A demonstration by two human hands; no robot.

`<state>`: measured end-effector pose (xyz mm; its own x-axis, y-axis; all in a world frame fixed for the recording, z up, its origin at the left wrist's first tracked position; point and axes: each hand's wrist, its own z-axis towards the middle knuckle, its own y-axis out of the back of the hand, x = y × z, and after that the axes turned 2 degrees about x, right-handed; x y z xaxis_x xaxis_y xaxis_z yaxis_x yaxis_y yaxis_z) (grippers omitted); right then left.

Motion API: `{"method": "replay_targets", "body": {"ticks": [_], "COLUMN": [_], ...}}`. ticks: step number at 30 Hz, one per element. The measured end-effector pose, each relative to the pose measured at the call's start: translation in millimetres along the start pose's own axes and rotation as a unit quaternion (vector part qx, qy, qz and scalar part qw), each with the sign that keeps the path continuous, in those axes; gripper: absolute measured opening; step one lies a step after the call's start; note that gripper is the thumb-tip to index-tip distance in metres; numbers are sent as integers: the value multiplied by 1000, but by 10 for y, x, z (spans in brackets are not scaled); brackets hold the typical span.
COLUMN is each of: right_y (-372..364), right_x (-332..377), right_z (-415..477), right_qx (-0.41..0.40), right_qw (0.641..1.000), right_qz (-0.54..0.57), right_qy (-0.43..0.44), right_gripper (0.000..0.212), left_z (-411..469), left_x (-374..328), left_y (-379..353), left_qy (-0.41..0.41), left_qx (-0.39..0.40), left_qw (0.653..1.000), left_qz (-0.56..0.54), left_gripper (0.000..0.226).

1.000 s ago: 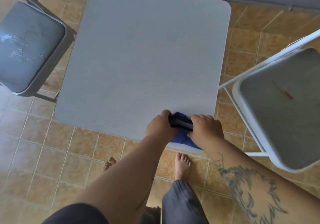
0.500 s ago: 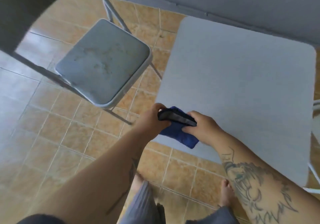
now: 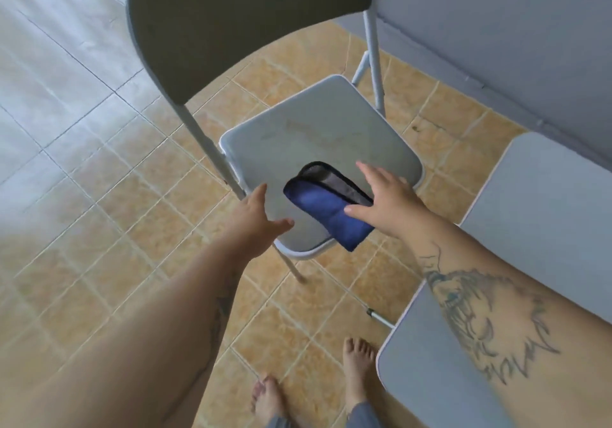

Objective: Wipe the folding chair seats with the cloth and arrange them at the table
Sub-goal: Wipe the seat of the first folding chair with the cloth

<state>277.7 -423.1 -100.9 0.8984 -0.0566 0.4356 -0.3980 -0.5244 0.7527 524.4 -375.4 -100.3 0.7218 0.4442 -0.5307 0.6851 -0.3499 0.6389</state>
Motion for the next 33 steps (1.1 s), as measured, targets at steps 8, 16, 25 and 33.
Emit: {"method": "replay_targets", "body": {"ticks": [8, 16, 25, 33], "right_y": [-980, -1318, -214, -1370], "right_x": [149, 149, -546, 331], "right_z": [771, 1140, 1872, 767], "right_qx": [30, -156, -166, -25], "right_qw": [970, 923, 963, 867], "right_qz": [-219, -249, -211, -261], "right_qy": [96, 246, -32, 423], "right_gripper": [87, 52, 43, 45], "left_z": [680, 693, 551, 414], "left_x": [586, 781, 906, 890], "left_y": [-604, -811, -845, -1021], "left_qy": [82, 69, 157, 231], "left_qx": [68, 67, 37, 9], "left_qw": [992, 992, 986, 973], "left_qz": [69, 79, 51, 29], "left_gripper": [144, 149, 155, 152]}}
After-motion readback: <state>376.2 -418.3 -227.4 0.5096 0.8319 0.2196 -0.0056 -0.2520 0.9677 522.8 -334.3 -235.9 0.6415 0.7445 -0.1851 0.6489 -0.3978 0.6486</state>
